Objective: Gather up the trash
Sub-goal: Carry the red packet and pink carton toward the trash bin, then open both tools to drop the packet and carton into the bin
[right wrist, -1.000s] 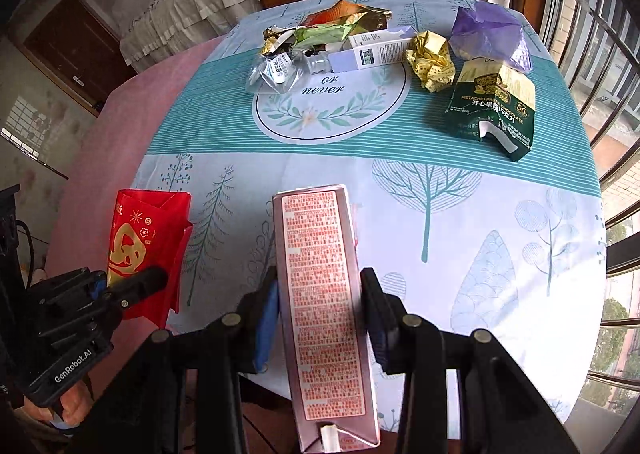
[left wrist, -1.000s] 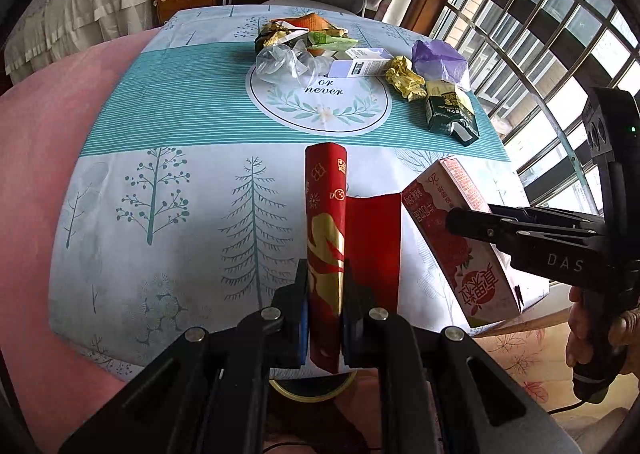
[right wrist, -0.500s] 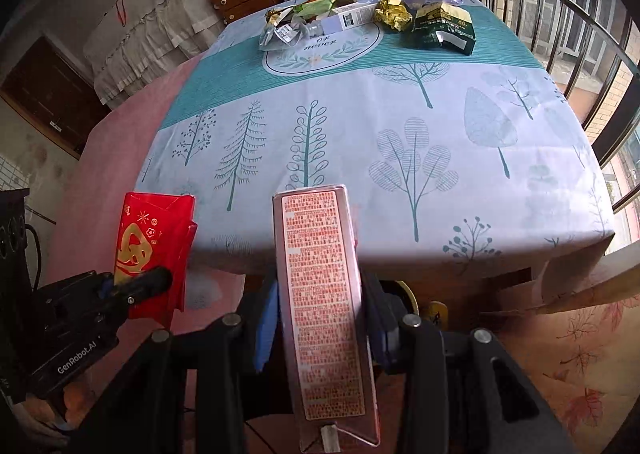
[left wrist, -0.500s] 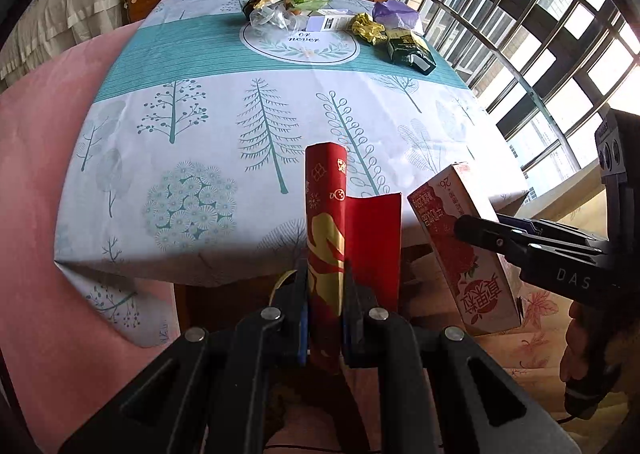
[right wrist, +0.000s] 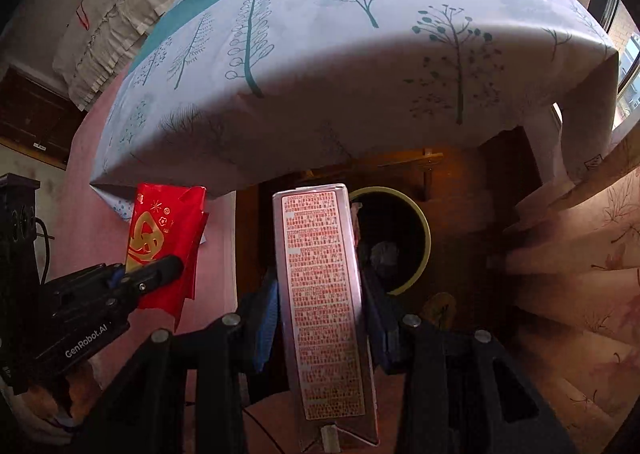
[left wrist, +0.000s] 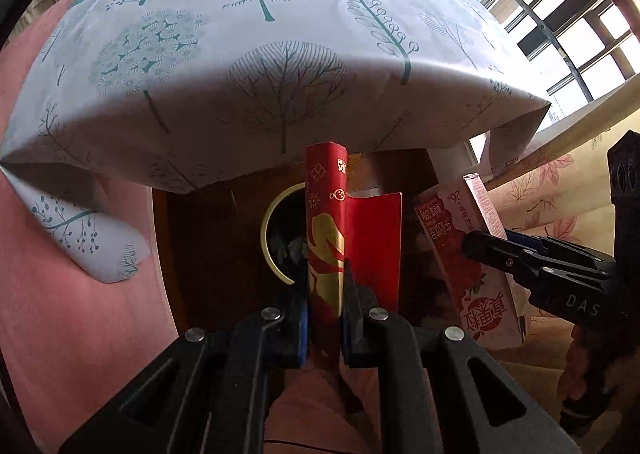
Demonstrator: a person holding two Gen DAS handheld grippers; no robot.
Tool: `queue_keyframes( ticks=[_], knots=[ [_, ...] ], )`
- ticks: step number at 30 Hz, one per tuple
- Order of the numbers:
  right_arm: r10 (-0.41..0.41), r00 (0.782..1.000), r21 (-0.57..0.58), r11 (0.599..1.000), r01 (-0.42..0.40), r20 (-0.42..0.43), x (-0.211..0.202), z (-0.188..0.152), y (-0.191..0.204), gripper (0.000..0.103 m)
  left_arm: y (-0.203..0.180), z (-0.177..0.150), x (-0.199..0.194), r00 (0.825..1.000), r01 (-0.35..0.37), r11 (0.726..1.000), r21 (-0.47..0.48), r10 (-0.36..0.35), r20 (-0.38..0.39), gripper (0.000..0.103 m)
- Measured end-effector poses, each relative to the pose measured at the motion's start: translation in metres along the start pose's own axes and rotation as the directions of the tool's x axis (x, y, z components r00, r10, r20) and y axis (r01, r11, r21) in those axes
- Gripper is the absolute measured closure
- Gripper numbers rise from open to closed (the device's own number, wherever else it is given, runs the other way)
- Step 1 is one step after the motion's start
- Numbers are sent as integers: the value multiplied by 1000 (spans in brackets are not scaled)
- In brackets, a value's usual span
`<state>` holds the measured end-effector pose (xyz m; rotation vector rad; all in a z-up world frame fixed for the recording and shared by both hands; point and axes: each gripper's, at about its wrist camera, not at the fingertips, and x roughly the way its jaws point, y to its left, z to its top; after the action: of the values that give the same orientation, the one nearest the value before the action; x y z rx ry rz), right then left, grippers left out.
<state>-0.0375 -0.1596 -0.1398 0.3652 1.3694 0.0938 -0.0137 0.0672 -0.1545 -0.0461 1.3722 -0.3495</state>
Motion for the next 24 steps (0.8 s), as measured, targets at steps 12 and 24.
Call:
queue_keyframes(
  ticks=[12,24],
  knots=[
    [-7,996,178,984,23,-93,176,-6,-82,63,19,3,173,996,-1,991,-132,-12,-94,93],
    [-4,996,245,969,26,-89,271,7,-135,39,18,7,263,997,-66,993,-100,61,-51,26]
  ],
)
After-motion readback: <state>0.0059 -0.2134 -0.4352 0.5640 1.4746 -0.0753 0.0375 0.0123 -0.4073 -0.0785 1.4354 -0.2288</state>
